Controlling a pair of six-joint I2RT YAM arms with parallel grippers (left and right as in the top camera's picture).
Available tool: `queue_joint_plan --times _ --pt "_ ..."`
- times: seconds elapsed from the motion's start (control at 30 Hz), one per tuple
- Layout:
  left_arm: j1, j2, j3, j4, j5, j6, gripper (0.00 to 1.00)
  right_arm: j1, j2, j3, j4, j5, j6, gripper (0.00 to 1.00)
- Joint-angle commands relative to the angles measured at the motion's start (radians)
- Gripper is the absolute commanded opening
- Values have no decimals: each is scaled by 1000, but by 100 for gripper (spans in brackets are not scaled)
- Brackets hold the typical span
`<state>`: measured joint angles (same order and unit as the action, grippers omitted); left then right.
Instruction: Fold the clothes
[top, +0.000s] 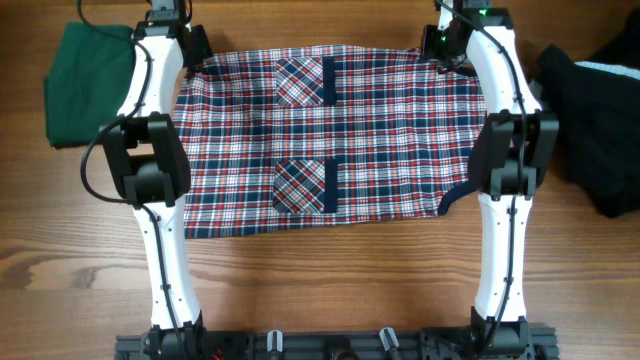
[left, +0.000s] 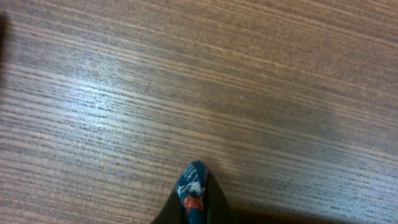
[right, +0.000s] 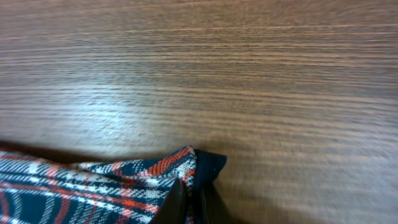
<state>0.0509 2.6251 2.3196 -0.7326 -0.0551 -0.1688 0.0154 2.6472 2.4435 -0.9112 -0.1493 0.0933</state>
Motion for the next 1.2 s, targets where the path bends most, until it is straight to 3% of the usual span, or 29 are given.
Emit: queue_joint_plan --times 0.0,0.47,1.17 --pt "16 -95 3 -34 0 4 4 -4 -135 5 -23 -10 10 4" --pt "16 -189 3 -268 66 1 4 -3 -227 5 -277 -36 -16 4" --pt "17 -265 3 -463 66 1 4 -34 -367 5 -520 -123 -50 4"
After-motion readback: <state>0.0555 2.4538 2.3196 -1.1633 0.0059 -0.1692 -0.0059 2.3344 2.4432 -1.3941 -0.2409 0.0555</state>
